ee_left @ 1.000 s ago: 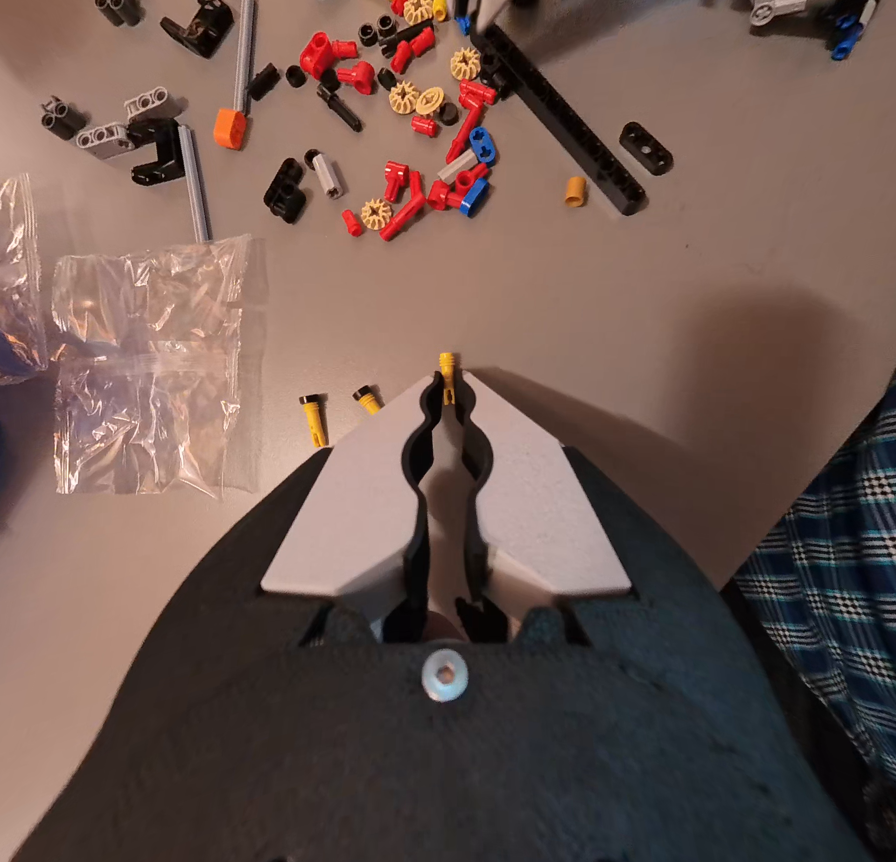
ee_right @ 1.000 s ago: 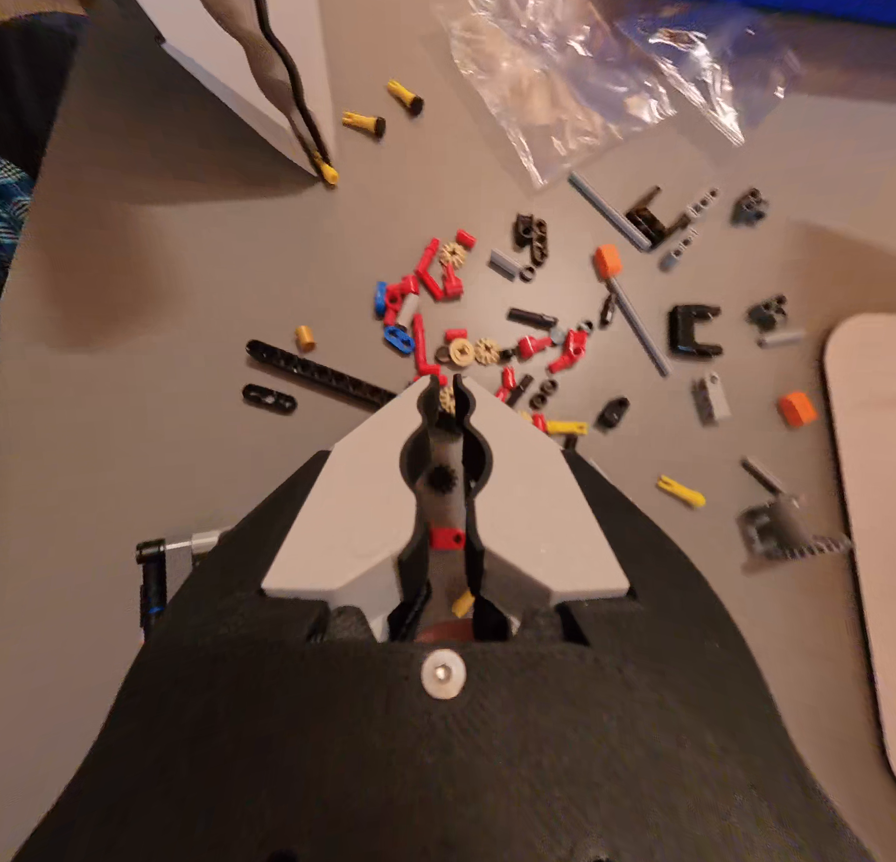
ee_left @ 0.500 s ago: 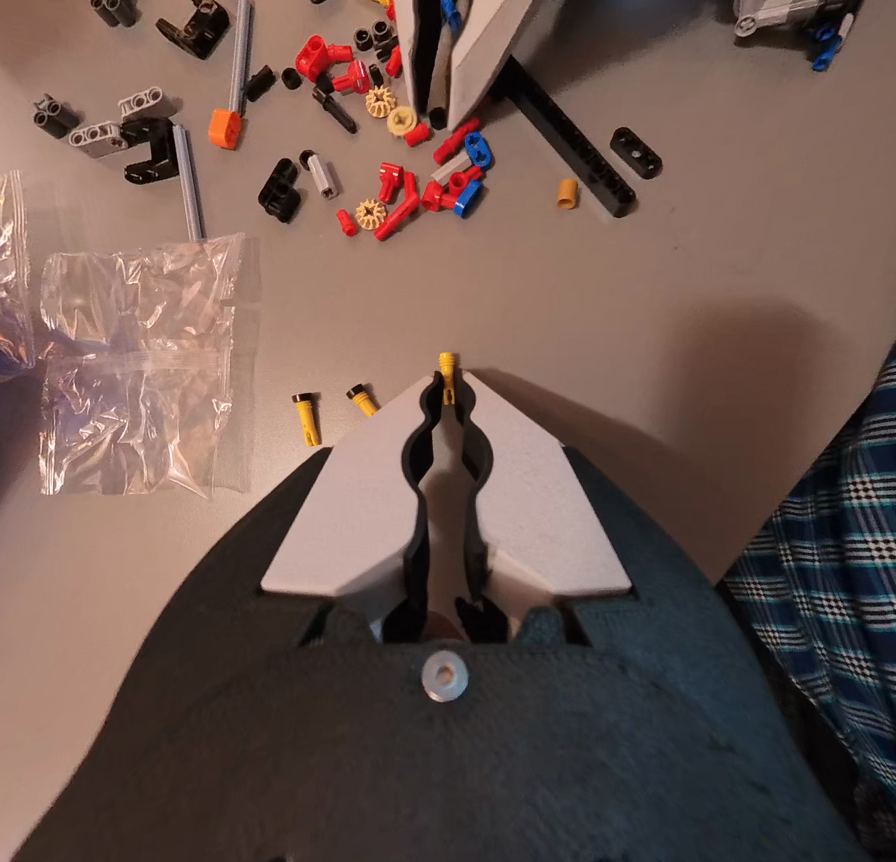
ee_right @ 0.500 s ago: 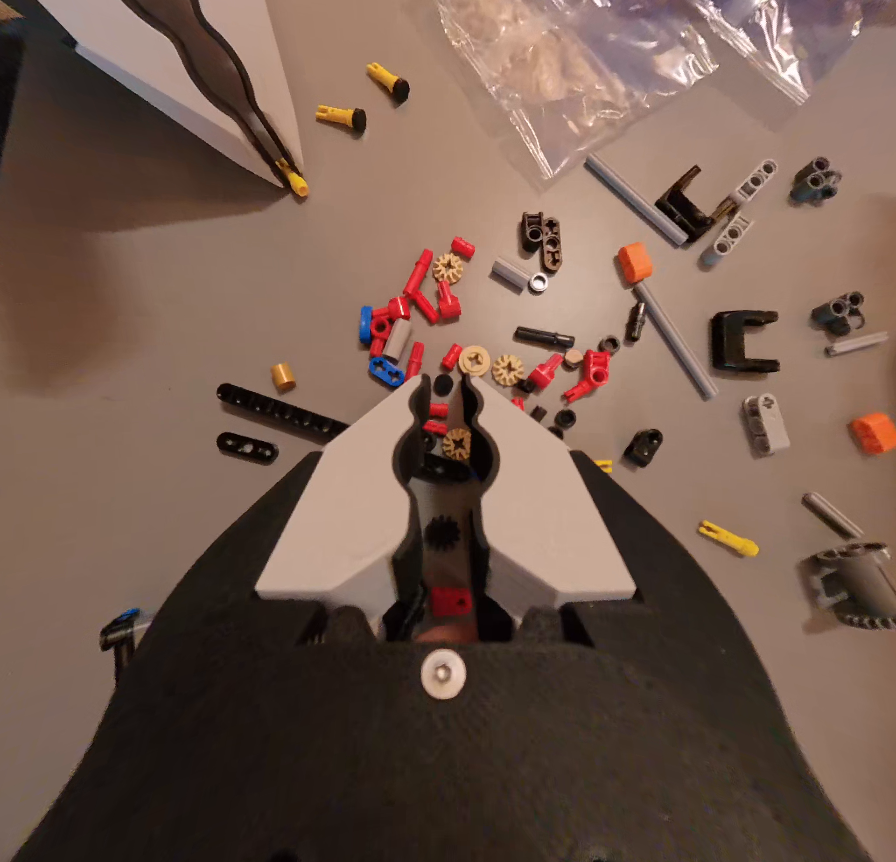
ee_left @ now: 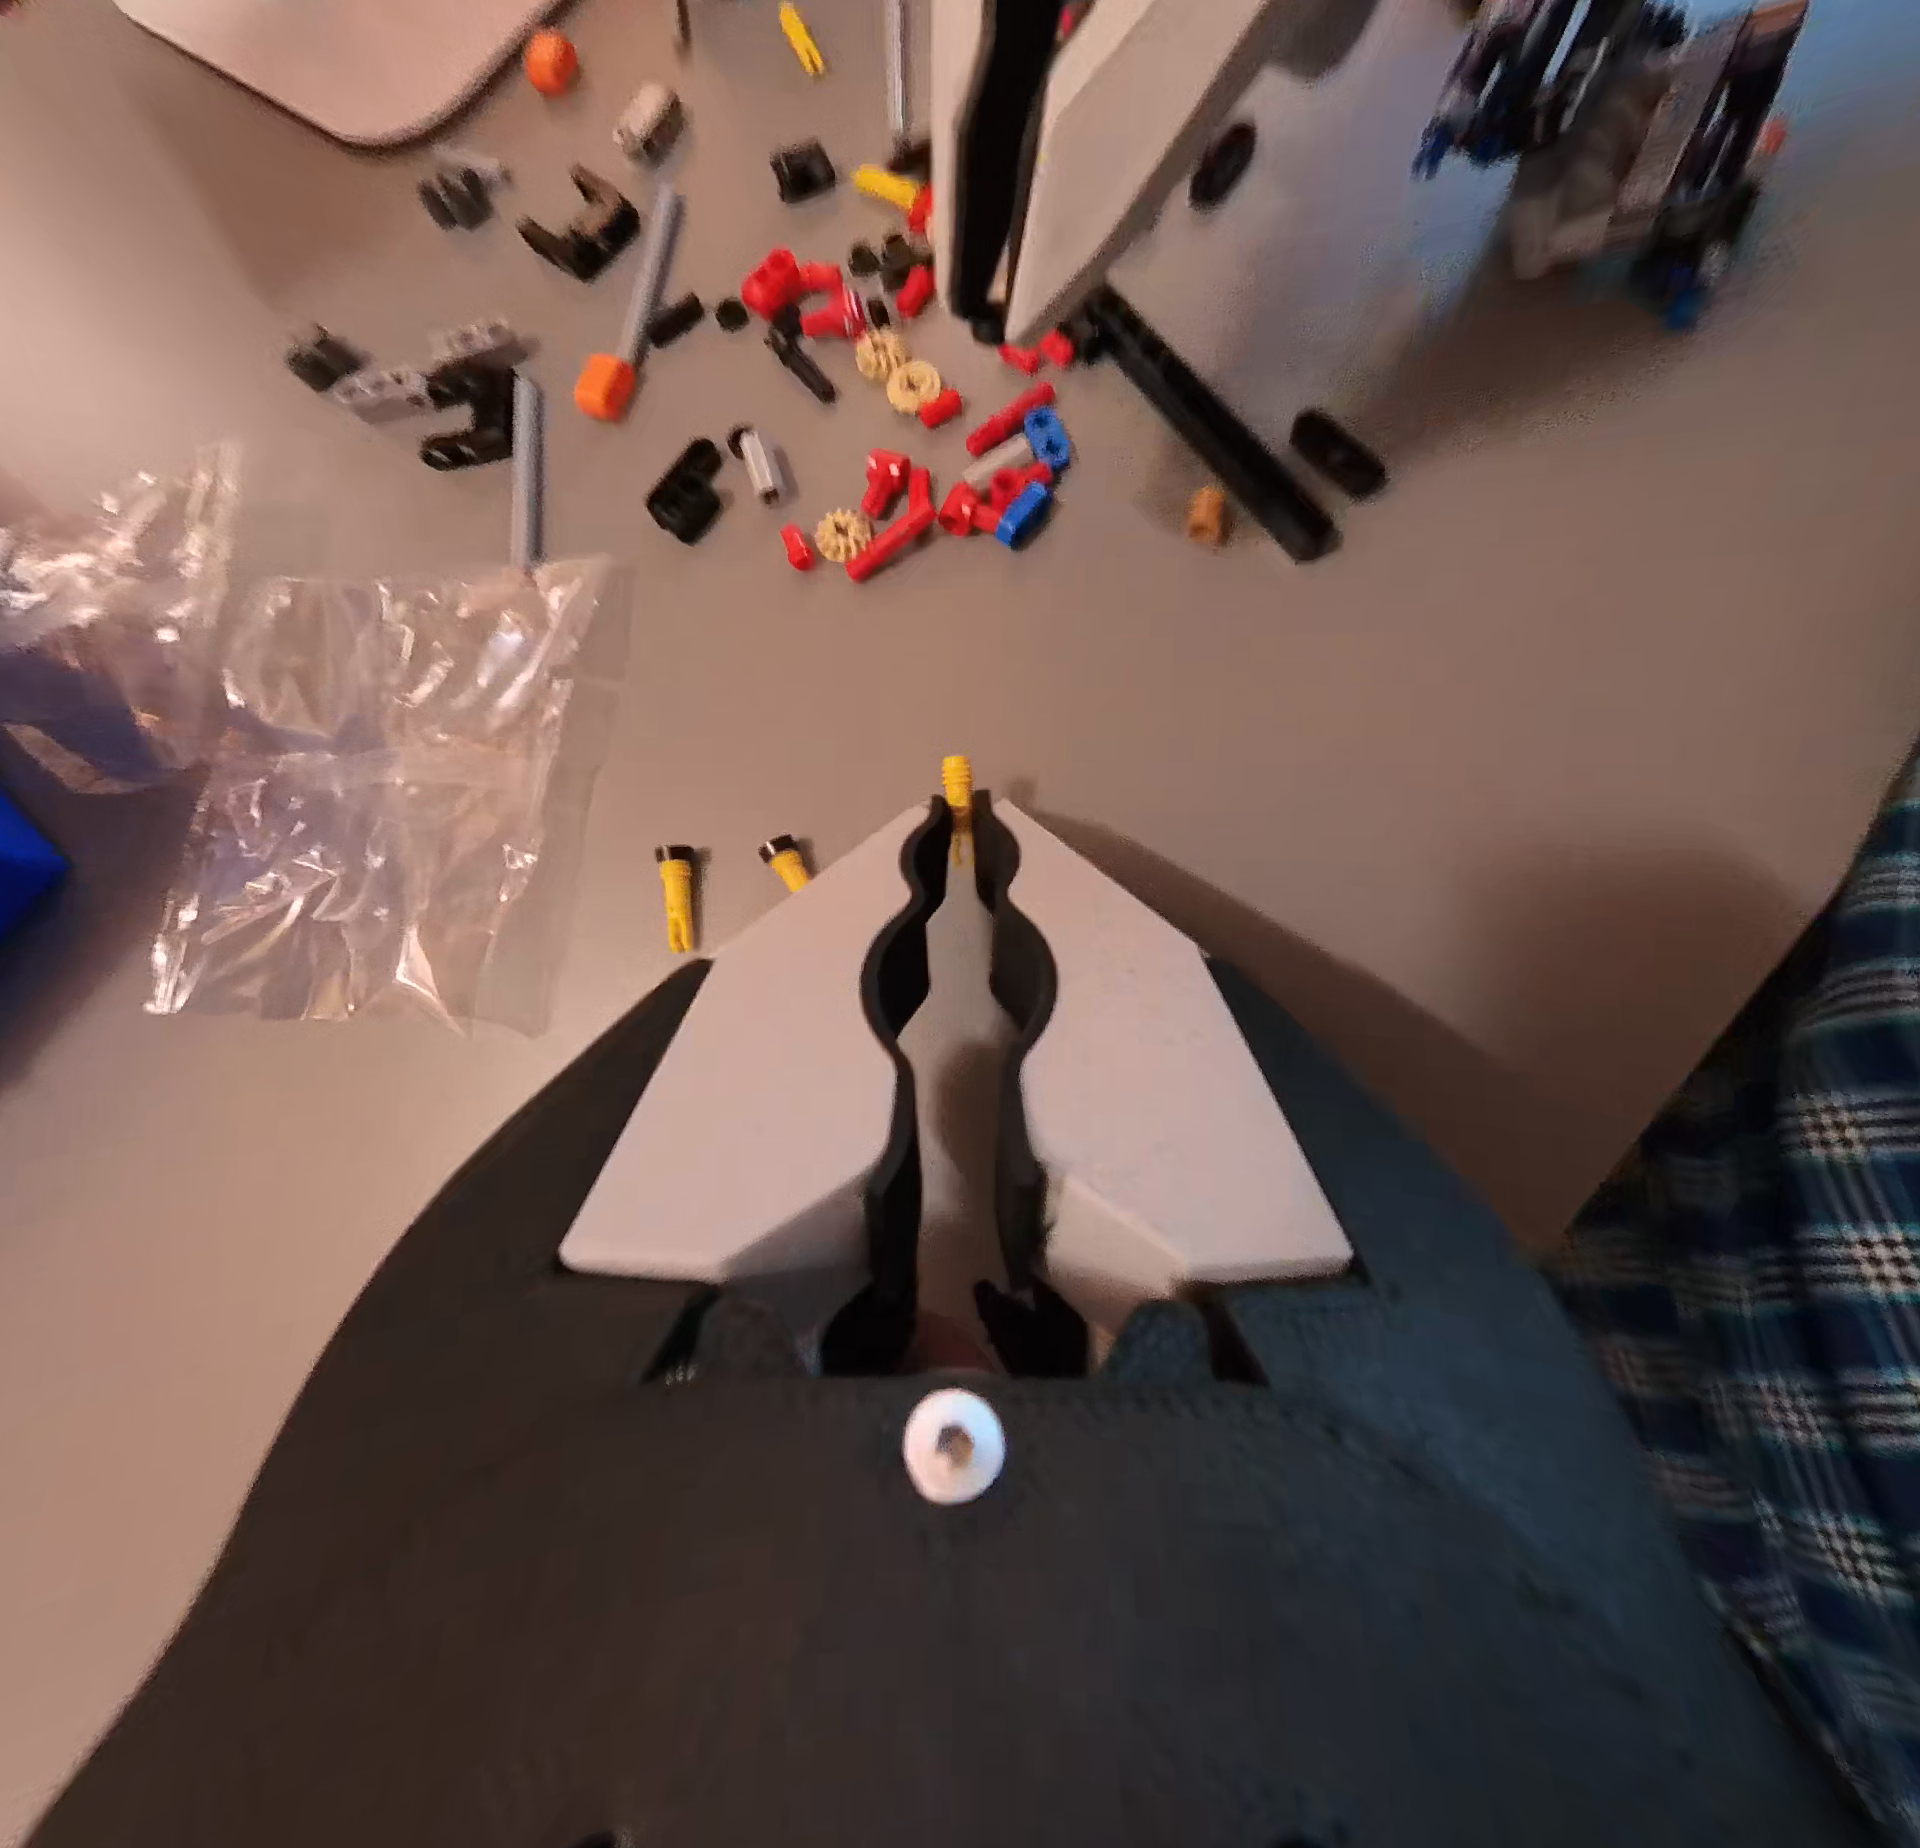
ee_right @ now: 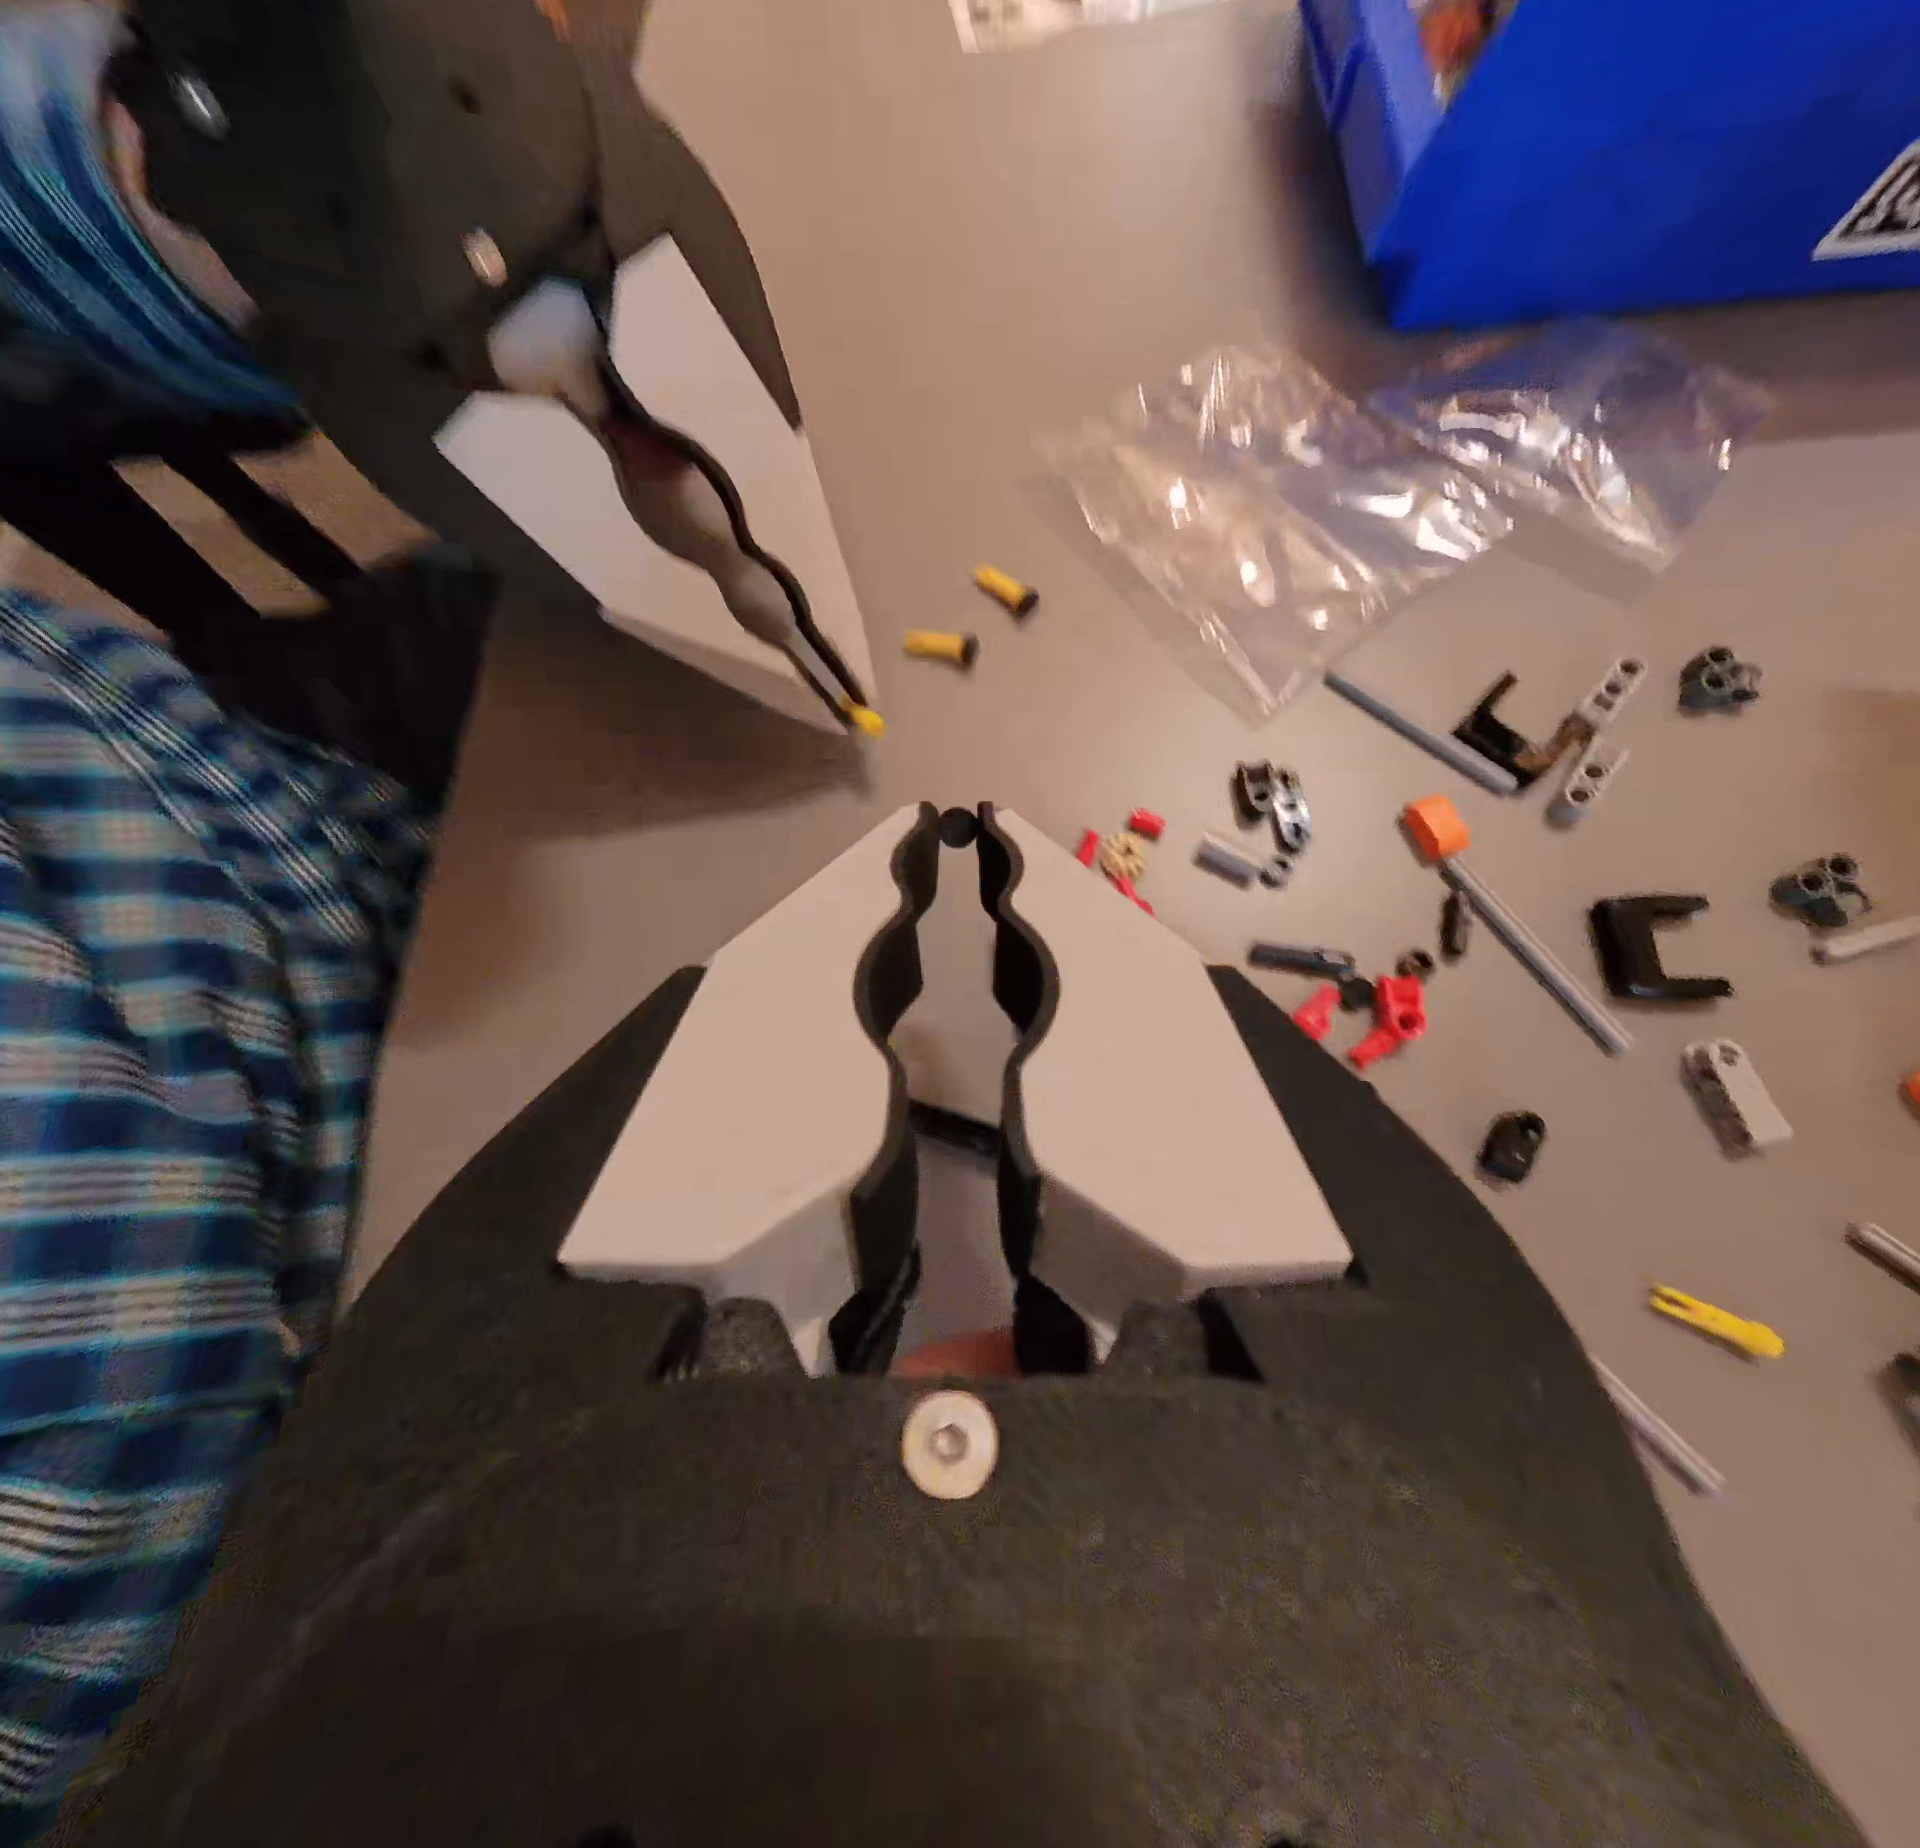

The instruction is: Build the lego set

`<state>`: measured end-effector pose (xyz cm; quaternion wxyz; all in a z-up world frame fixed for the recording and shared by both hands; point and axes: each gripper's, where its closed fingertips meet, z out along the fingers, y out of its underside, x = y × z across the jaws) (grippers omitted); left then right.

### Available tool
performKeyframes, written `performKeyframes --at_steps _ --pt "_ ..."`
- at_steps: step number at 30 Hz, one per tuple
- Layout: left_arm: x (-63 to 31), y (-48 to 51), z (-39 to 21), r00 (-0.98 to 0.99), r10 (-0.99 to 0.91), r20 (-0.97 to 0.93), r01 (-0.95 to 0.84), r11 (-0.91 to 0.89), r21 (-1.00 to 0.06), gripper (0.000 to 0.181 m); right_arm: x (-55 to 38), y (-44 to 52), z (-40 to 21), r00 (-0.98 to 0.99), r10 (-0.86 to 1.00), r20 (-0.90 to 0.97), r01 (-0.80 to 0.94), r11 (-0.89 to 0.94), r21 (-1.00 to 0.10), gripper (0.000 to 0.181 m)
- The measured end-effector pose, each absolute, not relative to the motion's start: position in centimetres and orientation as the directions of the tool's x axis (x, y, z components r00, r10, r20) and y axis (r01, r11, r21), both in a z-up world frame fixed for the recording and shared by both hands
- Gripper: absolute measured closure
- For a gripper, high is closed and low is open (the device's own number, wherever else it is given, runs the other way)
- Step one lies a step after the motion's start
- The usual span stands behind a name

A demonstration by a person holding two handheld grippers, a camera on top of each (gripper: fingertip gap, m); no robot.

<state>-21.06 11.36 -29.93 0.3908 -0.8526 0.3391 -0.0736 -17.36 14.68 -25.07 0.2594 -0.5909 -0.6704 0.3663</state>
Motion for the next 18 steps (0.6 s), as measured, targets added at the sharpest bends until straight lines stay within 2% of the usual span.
performKeyframes --at_steps 6,10,18 --pt "-19.4 11.6 -25.3 0.793 -0.596 -0.127 -0.357 -0.286 -0.889 0.180 -19.0 12.5 -21.7 -0.111 0.952 -0.286 0.421 -0.216 -0.881 0.177" --pt "-18.9 11.3 -23.5 0.791 -0.592 -0.156 -0.330 -0.197 -0.923 0.180 -18.9 11.6 -21.5 -0.116 0.924 -0.363 0.362 -0.301 -0.882 0.177" --pt "-18.6 11.0 -22.2 0.781 -0.587 -0.211 -0.348 -0.129 -0.929 0.180 -18.9 11.2 -21.3 -0.112 0.921 -0.372 0.333 -0.318 -0.888 0.177"
